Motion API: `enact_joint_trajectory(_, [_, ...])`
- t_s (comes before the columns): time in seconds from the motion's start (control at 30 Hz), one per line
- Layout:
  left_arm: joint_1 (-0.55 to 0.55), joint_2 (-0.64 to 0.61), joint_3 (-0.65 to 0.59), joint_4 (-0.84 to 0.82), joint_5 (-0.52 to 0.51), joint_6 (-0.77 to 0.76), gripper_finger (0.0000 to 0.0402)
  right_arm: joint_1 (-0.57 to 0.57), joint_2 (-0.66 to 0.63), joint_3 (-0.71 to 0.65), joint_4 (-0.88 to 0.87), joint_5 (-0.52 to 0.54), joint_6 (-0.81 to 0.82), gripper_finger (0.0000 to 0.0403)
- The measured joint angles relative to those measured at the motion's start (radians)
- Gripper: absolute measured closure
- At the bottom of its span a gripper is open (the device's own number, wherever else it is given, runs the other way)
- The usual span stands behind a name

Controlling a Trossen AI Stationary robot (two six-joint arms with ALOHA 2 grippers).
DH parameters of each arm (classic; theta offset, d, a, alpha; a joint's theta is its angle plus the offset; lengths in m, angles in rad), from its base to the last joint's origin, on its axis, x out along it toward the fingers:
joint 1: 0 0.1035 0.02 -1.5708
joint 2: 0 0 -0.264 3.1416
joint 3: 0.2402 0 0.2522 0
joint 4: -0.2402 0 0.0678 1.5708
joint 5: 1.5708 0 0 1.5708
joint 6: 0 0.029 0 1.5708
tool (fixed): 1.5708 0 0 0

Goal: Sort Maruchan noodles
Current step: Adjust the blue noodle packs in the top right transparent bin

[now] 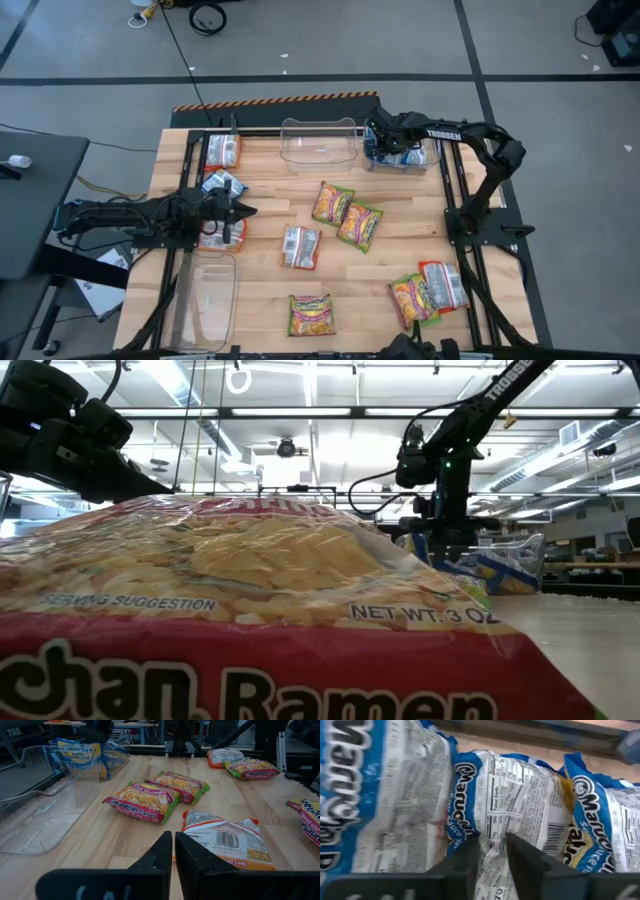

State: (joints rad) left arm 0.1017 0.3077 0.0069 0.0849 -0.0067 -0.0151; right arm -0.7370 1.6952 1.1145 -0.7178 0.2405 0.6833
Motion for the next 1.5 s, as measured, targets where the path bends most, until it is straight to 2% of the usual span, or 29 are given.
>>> enact_joint_trajectory(0.1, [0.000,0.000,0.000,0.000,0.000,0.000,0.0374,-0.013,0.000,0.000,-0.003,-0.003,-0.013,0.0373])
enact_joint_trajectory(0.17, [0.000,0.000,0.000,0.000,0.000,0.000,0.0374,-0.022,-0.006,0.000,-0.002,-0.029,-0.029,0.0393])
enact_joint_trajectory(0.6, [0.000,0.000,0.000,0.000,0.000,0.000,0.0374,-0.126,-0.203,0.000,0.067,-0.257,-0.117,0.0399])
enact_joint_trajectory(0.77, [0.000,0.000,0.000,0.000,0.000,0.000,0.0374,-0.183,-0.210,-0.020,0.136,-0.391,-0.126,0.0400])
enact_joint_trajectory(0.93, [0.000,0.000,0.000,0.000,0.000,0.000,0.0374,-0.195,-0.210,-0.118,0.220,-0.498,-0.075,0.0400])
enact_joint_trajectory(1.13, [0.000,0.000,0.000,0.000,0.000,0.000,0.0374,-0.176,-0.210,-0.196,0.281,-0.493,-0.032,0.0391])
enact_joint_trajectory(1.5, [0.000,0.000,0.000,0.000,0.000,0.000,0.0374,-0.175,-0.210,-0.208,0.314,-0.490,-0.010,0.0349])
